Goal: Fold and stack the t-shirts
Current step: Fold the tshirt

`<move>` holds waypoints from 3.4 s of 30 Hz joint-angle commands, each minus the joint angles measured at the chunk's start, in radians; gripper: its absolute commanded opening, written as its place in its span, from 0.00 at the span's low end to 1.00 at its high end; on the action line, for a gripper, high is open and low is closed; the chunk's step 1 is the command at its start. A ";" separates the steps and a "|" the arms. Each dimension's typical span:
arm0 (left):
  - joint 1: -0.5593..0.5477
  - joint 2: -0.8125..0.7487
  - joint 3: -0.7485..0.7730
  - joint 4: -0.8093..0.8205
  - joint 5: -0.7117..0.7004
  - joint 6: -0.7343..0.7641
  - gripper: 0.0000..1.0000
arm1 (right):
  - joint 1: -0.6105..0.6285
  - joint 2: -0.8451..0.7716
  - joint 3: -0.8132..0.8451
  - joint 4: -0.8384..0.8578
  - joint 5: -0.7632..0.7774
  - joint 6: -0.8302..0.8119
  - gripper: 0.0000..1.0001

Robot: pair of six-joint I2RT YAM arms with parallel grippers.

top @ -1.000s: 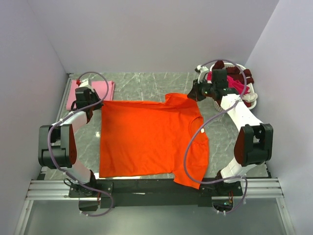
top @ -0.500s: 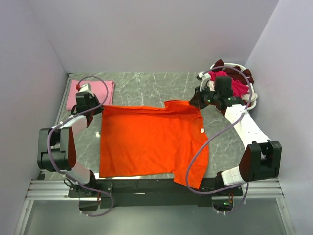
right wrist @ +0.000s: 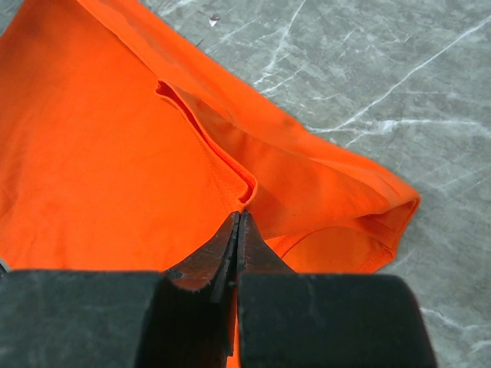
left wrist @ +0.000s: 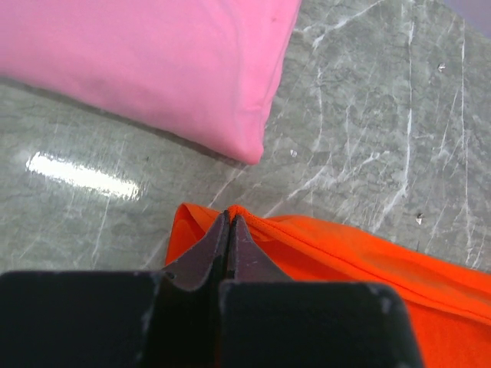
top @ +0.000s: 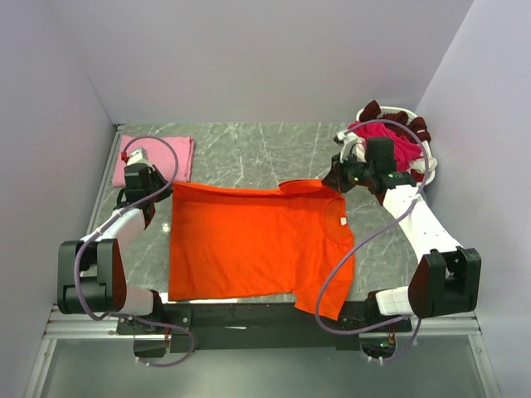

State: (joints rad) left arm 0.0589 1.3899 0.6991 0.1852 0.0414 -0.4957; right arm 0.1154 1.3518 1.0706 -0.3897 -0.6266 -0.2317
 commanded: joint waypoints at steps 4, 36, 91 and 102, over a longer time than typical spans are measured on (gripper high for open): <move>0.005 -0.037 -0.019 -0.053 -0.032 -0.050 0.00 | 0.006 -0.068 -0.038 -0.008 0.001 -0.027 0.00; 0.005 -0.097 -0.125 -0.148 -0.058 -0.129 0.04 | 0.020 -0.183 -0.136 -0.092 0.034 -0.093 0.00; 0.005 -0.759 -0.039 -0.477 0.196 0.154 0.86 | 0.216 0.042 0.005 -0.359 0.188 -0.313 0.57; 0.007 -0.767 -0.039 -0.474 0.209 0.154 0.85 | 0.440 0.273 0.077 -0.227 0.286 -0.186 0.46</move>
State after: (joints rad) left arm 0.0605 0.6361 0.6582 -0.3367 0.2211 -0.3595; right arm 0.5114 1.6211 1.1133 -0.6785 -0.4164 -0.4744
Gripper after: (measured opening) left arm 0.856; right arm 0.458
